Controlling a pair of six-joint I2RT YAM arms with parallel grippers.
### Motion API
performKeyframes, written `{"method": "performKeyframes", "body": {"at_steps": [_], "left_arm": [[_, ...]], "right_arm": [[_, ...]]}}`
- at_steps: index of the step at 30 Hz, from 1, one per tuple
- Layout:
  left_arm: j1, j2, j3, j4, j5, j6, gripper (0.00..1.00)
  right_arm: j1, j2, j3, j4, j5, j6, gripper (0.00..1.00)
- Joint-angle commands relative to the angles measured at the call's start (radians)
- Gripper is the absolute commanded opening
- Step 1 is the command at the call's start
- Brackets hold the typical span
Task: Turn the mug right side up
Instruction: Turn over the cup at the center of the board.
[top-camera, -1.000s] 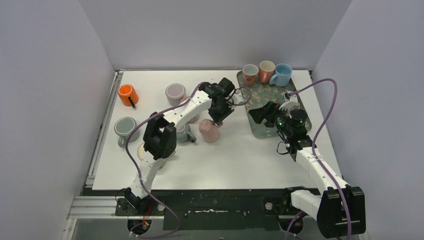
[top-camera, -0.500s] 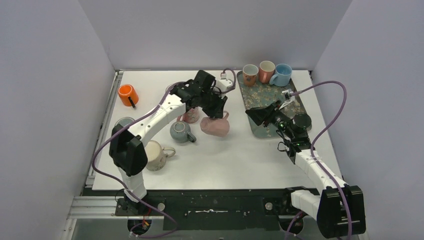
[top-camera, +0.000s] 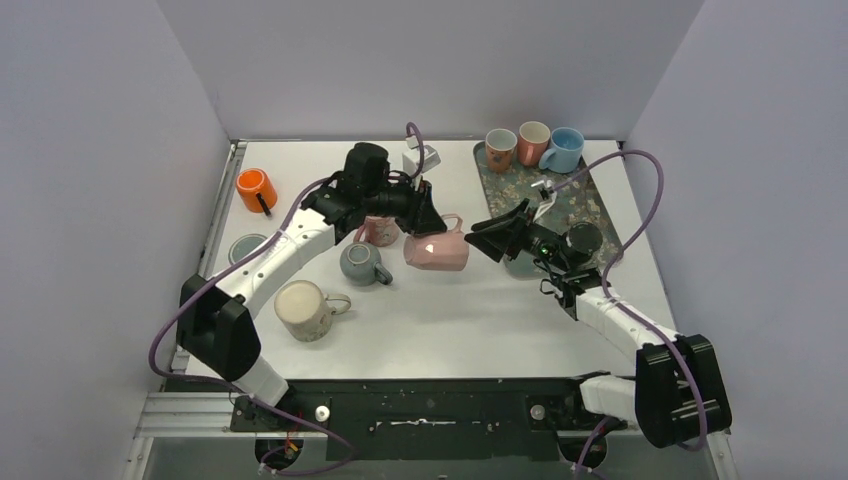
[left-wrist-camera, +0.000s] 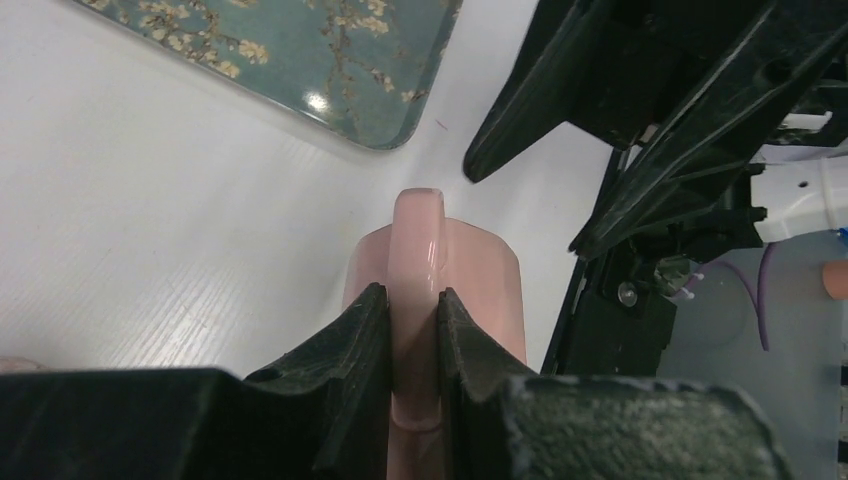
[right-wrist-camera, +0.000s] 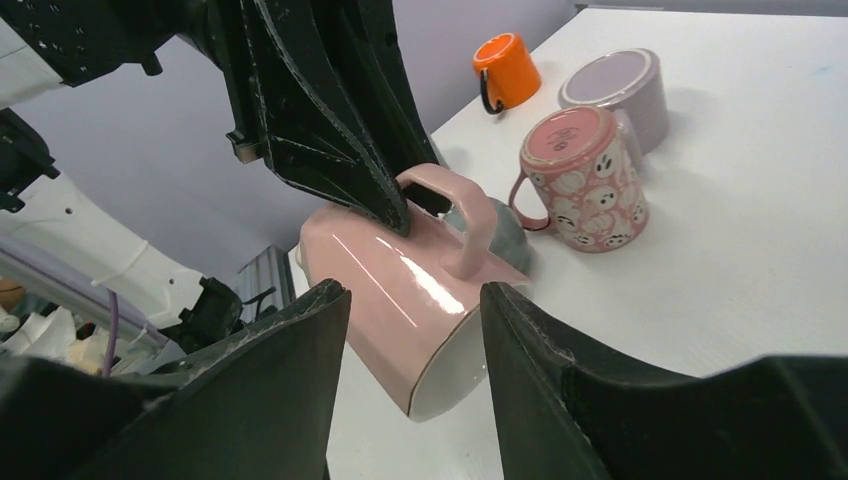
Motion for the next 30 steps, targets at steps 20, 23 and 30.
{"method": "performKeyframes", "body": {"at_steps": [20,23,30], "left_arm": [[0.002,-0.157,-0.133,0.304,0.237,-0.1,0.0],[0.003,-0.163,-0.146,0.317,0.242,-0.103,0.0],[0.003,-0.174,-0.168,0.303,0.209,-0.078,0.0]], "right_arm": [[0.104,0.143,0.12,0.095,-0.031,-0.026,0.48],[0.125,0.166,0.123,0.133,-0.035,-0.006,0.46],[0.131,0.215,0.123,0.252,-0.054,0.078,0.0]]}}
